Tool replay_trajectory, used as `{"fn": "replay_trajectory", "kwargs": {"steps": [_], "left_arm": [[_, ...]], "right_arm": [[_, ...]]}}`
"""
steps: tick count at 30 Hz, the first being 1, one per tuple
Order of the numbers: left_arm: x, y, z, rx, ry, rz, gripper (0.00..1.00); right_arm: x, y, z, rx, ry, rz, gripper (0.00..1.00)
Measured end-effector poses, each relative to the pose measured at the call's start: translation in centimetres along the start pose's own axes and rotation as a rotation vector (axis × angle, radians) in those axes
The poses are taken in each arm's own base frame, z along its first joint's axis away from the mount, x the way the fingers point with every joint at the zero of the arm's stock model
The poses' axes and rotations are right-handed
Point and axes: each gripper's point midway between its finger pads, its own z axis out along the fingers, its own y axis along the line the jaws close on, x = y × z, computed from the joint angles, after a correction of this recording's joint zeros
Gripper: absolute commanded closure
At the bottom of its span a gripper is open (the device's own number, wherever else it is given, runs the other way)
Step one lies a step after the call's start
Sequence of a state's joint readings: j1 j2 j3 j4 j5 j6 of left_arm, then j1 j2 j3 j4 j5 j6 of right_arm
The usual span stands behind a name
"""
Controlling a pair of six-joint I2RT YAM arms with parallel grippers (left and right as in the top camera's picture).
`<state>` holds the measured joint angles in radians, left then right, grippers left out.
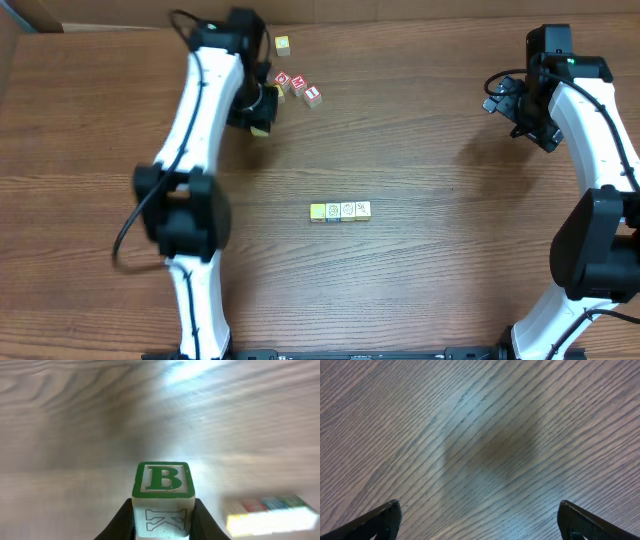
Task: Flip 5 blocks
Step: 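Grasp the green B block with the left gripper and lift it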
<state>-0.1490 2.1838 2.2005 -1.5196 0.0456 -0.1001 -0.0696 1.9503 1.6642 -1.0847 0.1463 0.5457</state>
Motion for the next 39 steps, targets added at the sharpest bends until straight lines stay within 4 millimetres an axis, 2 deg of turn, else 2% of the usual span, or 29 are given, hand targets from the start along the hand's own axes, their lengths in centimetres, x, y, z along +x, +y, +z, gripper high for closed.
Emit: {"fn": "replay_trajectory", "kwargs": {"steps": [3,7,10,12,15,19,23,26,32,35,39], "left_arm": [[2.3,-0.5,-6.0,0.030,-0.072,-0.023,0.85],[5.8,-0.8,-11.7,0.053,-0.142,-0.042,0.85],[7.6,-1.2,-14.0,0.069,-0.197,-0.048,0.84],[8.9,-1.5,-14.1,0.083,-0.189,-0.047,0.84],[11.3,-1.7,-13.0,0.104,-0.126,-0.054,0.83],[15.0,-1.5,-9.8,0.100,0.023,-0.082,0.84],[17.4,-1.1,-5.8,0.087,0.151,-0.097,0.85],[17.4,-1.1,-2.3,0.087,0.170,-0.118,0.85],[17.1,-0.9,2.8,0.091,0.148,-0.167,0.85],[16.6,-1.0,3.9,0.097,0.123,-0.191,0.86],[15.2,-1.3,4.3,0.110,0.063,-0.201,0.87]], "right_arm": [[0.0,0.0,0.0,0.000,0.000,0.000,0.00],[0.0,0.0,0.0,-0.001,0.000,0.000,0.00],[0.0,0.0,0.0,-0.001,0.000,0.000,0.00],[0.0,0.0,0.0,-0.001,0.000,0.000,0.00],[0.0,0.0,0.0,0.000,-0.001,0.000,0.00],[0.0,0.0,0.0,-0.001,-0.001,0.000,0.00],[0.0,0.0,0.0,-0.001,0.000,0.000,0.00],[0.0,0.0,0.0,-0.001,0.000,0.000,0.00],[0.0,0.0,0.0,-0.001,0.000,0.000,0.00],[0.0,0.0,0.0,-0.001,0.000,0.000,0.00],[0.0,0.0,0.0,-0.001,0.000,0.000,0.00]]}}
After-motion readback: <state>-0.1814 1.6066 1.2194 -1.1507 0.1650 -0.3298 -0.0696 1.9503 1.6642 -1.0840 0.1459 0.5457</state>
